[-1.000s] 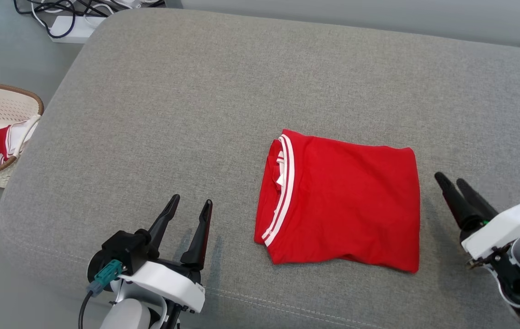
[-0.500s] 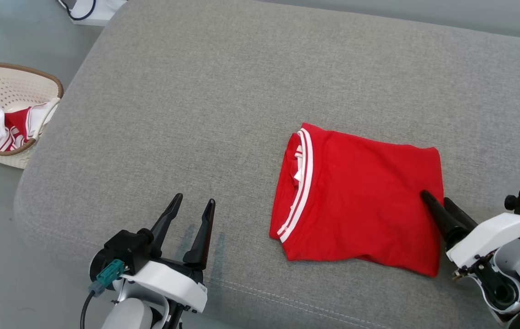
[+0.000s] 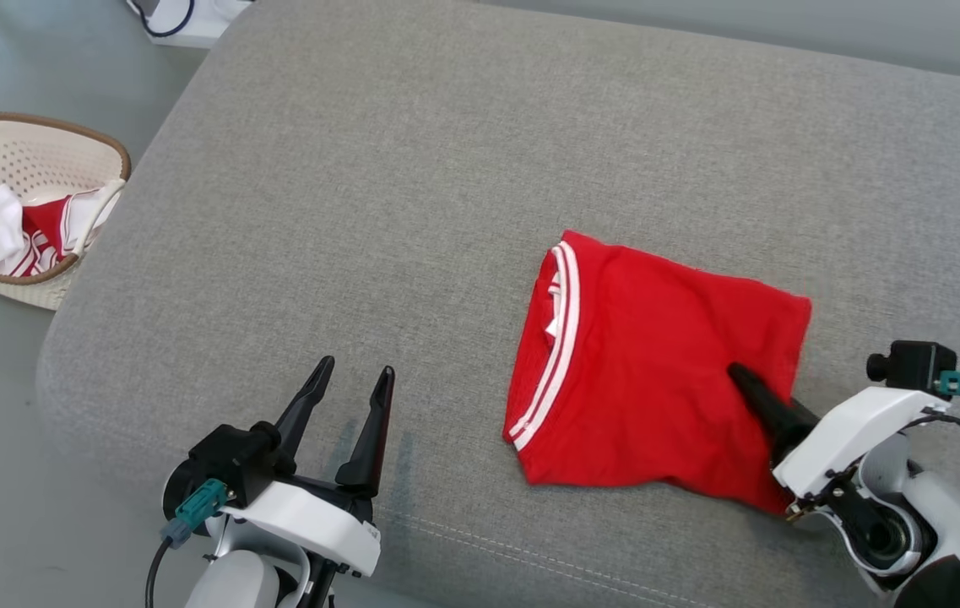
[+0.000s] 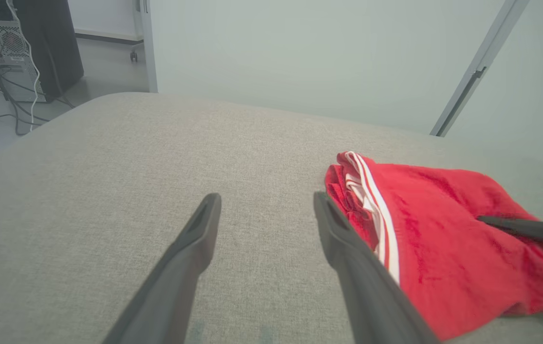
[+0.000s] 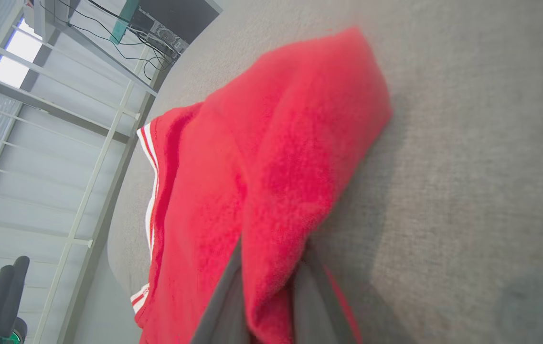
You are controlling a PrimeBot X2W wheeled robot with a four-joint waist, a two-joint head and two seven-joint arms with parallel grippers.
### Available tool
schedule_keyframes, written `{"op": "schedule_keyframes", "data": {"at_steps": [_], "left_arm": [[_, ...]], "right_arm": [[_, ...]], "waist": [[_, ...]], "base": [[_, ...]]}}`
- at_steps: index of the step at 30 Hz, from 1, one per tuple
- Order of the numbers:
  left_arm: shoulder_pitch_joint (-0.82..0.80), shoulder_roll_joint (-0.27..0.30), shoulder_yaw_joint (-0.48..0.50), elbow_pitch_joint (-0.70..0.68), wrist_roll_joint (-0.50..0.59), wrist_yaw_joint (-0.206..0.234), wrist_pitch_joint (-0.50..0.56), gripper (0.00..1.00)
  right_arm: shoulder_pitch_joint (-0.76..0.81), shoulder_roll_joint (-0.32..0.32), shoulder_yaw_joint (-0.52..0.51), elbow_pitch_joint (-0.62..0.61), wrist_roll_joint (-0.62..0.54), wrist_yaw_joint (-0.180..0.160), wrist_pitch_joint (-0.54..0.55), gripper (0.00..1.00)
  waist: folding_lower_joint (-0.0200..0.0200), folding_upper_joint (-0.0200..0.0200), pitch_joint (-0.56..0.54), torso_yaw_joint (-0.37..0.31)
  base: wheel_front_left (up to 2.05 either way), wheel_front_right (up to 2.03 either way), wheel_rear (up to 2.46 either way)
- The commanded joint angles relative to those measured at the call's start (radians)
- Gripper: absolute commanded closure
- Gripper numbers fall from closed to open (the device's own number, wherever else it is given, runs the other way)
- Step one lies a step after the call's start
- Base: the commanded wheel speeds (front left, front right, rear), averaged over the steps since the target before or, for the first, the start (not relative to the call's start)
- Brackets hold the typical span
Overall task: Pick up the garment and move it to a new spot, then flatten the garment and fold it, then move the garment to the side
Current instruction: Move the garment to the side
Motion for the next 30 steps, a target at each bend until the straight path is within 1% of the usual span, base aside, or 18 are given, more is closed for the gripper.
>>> {"op": "schedule_keyframes", "data": {"at_steps": [1, 6, 10, 21, 28, 29, 30], "left_arm": [[-0.028, 0.012, 0.033, -0.022, 0.002, -0.004, -0.01, 0.0], [-0.029, 0.025, 0.024, -0.019, 0.004, -0.004, -0.01, 0.0], [-0.032, 0.04, 0.009, -0.011, 0.001, -0.004, -0.01, 0.0], [-0.004, 0.068, -0.003, 0.011, -0.013, -0.004, -0.01, 0.0], [0.028, 0.075, 0.013, 0.014, -0.021, -0.004, -0.01, 0.0], [0.032, 0.074, 0.015, 0.013, -0.02, -0.004, -0.01, 0.0], [0.032, 0.074, 0.015, 0.013, -0.02, -0.004, -0.01, 0.0]], "right_arm": [[0.044, 0.008, 0.024, -0.017, 0.014, 0.005, -0.001, 1.0], [0.063, -0.009, 0.014, -0.029, 0.021, 0.005, -0.051, 1.0], [0.084, -0.011, 0.024, -0.033, 0.018, 0.005, -0.079, 1.0], [0.156, 0.014, 0.058, -0.022, 0.039, 0.005, -0.11, 1.0], [0.157, 0.015, 0.072, -0.013, 0.04, 0.005, -0.111, 1.0], [0.156, 0.013, 0.074, -0.012, 0.039, 0.005, -0.109, 1.0], [0.156, 0.013, 0.074, -0.012, 0.039, 0.005, -0.109, 1.0]], "waist": [[0.0, -0.0001, -0.008, -0.012], [0.0, -0.0001, -0.042, -0.059], [0.0, -0.0001, -0.078, -0.118], [0.0, -0.0001, -0.191, -0.333], [0.0, -0.0001, -0.213, -0.47], [0.0, -0.0001, -0.212, -0.486], [0.0, -0.0001, -0.212, -0.486]], "base": [[0.0, 0.0, 0.0], [0.0, 0.0, 0.0], [0.0, 0.0, 0.0], [0.0, 0.0, 0.0], [0.0, 0.0, 0.0], [0.0, 0.0, 0.0], [0.0, 0.0, 0.0]]}}
